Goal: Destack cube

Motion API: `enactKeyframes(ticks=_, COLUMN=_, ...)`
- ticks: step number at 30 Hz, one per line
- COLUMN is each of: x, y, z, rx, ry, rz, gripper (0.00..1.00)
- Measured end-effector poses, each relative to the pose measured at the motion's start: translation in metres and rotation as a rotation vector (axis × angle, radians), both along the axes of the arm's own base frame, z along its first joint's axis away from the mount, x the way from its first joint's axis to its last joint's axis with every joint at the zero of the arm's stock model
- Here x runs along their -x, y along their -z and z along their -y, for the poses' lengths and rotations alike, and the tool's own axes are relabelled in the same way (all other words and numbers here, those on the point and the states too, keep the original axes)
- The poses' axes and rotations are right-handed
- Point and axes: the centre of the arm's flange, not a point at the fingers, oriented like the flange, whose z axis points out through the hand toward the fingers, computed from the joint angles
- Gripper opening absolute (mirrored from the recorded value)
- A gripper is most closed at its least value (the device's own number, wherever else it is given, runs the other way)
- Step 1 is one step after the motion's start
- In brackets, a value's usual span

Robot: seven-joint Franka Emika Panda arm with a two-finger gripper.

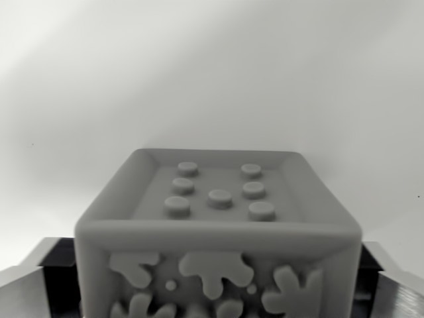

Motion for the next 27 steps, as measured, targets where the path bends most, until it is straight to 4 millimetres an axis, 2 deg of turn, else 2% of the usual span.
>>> enactKeyframes(ticks=27, x=-0.0006, y=-0.0043, z=-0.0001, rx=-0.001, ry=0.0, rz=0.003, gripper=1.0)
